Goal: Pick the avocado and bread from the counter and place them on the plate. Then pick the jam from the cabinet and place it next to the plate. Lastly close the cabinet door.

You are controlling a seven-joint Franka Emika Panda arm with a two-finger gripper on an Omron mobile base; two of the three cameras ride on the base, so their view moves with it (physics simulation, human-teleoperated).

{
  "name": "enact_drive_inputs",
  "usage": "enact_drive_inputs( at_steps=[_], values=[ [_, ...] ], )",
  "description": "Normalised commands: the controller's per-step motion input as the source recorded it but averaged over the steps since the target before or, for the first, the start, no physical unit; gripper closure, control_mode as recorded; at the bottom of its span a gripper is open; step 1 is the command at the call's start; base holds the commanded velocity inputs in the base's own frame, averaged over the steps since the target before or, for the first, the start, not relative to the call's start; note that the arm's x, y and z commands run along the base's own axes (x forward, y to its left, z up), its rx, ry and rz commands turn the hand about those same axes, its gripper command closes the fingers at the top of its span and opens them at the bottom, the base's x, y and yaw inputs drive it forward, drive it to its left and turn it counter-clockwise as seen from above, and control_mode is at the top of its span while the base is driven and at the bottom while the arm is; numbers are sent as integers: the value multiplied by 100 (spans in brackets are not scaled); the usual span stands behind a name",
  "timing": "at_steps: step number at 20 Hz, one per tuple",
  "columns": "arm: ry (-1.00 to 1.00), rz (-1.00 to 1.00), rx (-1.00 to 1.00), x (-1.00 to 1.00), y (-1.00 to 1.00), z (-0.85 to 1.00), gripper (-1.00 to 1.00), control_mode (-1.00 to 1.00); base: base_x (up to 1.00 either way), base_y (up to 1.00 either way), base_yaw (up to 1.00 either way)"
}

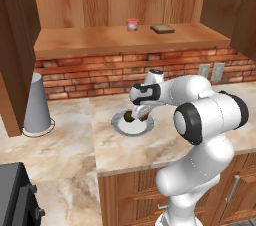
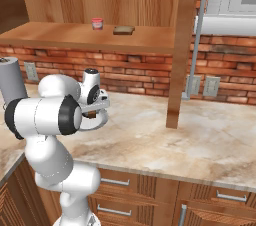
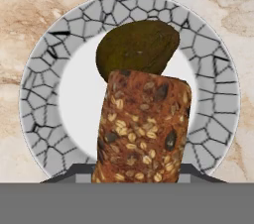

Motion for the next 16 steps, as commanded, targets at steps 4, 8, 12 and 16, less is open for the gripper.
enact_drive_inputs(
  at_steps=[4, 8, 12, 16],
  values=[
    [-6, -6, 0, 27, 15, -15, 100, -100, 0, 0, 0],
    [-4, -5, -1, 11, 5, -9, -100, -100, 0, 0, 0],
    [0, 0, 0, 1, 0, 0, -100, -100, 0, 0, 0],
    [-7, -3, 0, 0, 0, 15, -100, -100, 0, 0, 0]
  ],
)
